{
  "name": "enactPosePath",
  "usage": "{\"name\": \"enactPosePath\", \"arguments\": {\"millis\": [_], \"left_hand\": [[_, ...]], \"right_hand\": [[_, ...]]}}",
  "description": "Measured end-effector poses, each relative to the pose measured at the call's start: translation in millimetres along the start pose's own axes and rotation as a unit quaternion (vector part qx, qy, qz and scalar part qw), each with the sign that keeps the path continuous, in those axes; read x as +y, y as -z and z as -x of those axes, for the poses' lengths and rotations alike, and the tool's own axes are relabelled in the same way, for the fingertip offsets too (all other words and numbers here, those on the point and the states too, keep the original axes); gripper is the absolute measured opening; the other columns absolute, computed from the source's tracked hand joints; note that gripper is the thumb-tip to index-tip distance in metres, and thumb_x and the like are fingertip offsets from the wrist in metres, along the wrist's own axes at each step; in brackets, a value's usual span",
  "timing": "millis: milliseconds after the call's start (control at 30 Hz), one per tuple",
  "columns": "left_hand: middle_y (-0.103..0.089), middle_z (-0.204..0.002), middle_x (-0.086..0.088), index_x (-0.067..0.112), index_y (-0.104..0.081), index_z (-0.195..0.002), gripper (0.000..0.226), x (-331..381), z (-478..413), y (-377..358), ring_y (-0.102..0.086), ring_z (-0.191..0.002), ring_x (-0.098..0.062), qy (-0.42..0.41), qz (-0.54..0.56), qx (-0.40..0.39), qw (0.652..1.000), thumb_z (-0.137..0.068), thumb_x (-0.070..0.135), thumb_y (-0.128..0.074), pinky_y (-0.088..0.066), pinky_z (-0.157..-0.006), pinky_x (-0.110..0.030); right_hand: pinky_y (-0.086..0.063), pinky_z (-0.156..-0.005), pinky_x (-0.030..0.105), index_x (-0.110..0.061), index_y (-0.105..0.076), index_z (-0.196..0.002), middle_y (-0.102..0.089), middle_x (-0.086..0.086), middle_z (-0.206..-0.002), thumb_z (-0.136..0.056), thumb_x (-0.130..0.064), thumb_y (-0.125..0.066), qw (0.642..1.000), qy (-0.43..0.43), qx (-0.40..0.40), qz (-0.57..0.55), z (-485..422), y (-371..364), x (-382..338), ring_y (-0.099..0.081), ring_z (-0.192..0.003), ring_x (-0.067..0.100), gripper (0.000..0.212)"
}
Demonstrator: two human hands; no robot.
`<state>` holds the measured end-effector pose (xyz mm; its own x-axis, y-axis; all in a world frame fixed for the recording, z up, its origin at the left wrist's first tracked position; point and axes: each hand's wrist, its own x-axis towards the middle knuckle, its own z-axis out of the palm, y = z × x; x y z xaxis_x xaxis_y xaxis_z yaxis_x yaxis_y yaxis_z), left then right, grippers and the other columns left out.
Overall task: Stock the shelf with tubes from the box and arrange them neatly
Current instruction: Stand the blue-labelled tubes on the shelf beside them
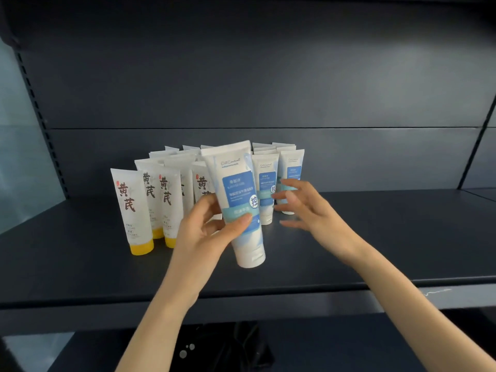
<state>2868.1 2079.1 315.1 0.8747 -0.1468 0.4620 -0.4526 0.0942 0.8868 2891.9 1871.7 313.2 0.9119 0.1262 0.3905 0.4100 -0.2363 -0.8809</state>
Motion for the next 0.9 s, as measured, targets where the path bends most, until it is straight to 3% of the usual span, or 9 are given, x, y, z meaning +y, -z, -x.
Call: {"name": "enactPosePath", "arguments": {"millis": [100, 167, 367, 467, 600, 800, 900], "left_hand": [[-0.073, -0.095, 0.014, 0.024, -0.064, -0.101, 0.035, 0, -6, -14, -0.068, -0.087, 0.001, 0.0, 0.017, -0.006, 1.0, -0.068, 0.035, -0.069, -0.048, -0.063, -0.008], [-0.073, -0.095, 0.013, 0.022, -0.064, -0.102, 0.034, -1, -8, -22, -0.067, -0.088, 0.0, -0.007, 0.014, -0.007, 1.0, -0.069, 0.031, -0.07, -0.048, -0.065, -0.007], [-0.073, -0.093, 0.013, 0.022, -0.065, -0.1, 0.035, -5, -8, -36, -0.068, -0.088, -0.001, -0.022, 0.01, -0.021, 0.999, -0.067, 0.028, -0.073, -0.05, -0.065, -0.009], [-0.073, -0.094, 0.012, 0.025, -0.064, -0.099, 0.037, -6, -7, -39, -0.068, -0.09, -0.003, -0.026, 0.002, -0.013, 1.0, -0.064, 0.031, -0.074, -0.051, -0.065, -0.011], [-0.072, -0.092, 0.015, 0.028, -0.064, -0.097, 0.04, -9, -6, -40, -0.068, -0.088, -0.003, -0.037, -0.035, 0.018, 0.999, -0.06, 0.04, -0.075, -0.053, -0.066, -0.014], [-0.068, -0.092, 0.025, 0.035, -0.059, -0.092, 0.036, -13, -2, -35, -0.065, -0.09, 0.002, -0.069, -0.086, 0.056, 0.992, -0.06, 0.048, -0.07, -0.052, -0.067, -0.012], [-0.069, -0.101, 0.024, 0.034, -0.061, -0.107, 0.039, -8, 2, -28, -0.063, -0.099, 0.003, -0.077, -0.098, 0.012, 0.992, -0.07, 0.047, -0.065, -0.047, -0.075, -0.007]], "right_hand": [[-0.051, -0.095, 0.031, -0.034, -0.036, -0.138, -0.056, -0.006, -0.127, -0.087, -0.042, -0.052, 0.998, 0.039, -0.047, -0.005, 28, -14, -8, -0.057, -0.116, 0.008, 0.055], [-0.05, -0.093, 0.025, -0.037, -0.032, -0.141, -0.056, -0.015, -0.127, -0.086, -0.038, -0.06, 0.996, 0.059, -0.06, 0.001, 40, -22, -10, -0.055, -0.119, 0.008, 0.062], [-0.052, -0.092, 0.026, -0.048, -0.031, -0.136, -0.059, -0.021, -0.121, -0.082, -0.037, -0.063, 0.995, 0.092, 0.015, 0.022, 53, -31, -4, -0.058, -0.113, 0.007, 0.063], [-0.05, -0.088, 0.017, -0.054, -0.034, -0.131, -0.059, -0.024, -0.12, -0.081, -0.038, -0.065, 0.992, 0.108, 0.05, 0.043, 54, -34, -4, -0.059, -0.111, 0.004, 0.061], [-0.053, -0.087, 0.025, -0.04, -0.039, -0.139, -0.059, -0.018, -0.119, -0.083, -0.031, -0.069, 0.985, 0.123, 0.087, 0.089, 51, -41, -2, -0.057, -0.112, 0.005, 0.065], [-0.049, -0.087, 0.015, -0.03, -0.039, -0.143, -0.058, -0.011, -0.114, -0.083, -0.021, -0.071, 0.985, 0.118, 0.07, 0.102, 44, -43, -2, -0.057, -0.108, 0.007, 0.068], [-0.052, -0.085, 0.019, -0.029, -0.047, -0.136, -0.062, -0.011, -0.114, -0.083, -0.022, -0.071, 0.99, 0.106, 0.056, 0.078, 36, -42, -2, -0.061, -0.104, 0.007, 0.059]]}}
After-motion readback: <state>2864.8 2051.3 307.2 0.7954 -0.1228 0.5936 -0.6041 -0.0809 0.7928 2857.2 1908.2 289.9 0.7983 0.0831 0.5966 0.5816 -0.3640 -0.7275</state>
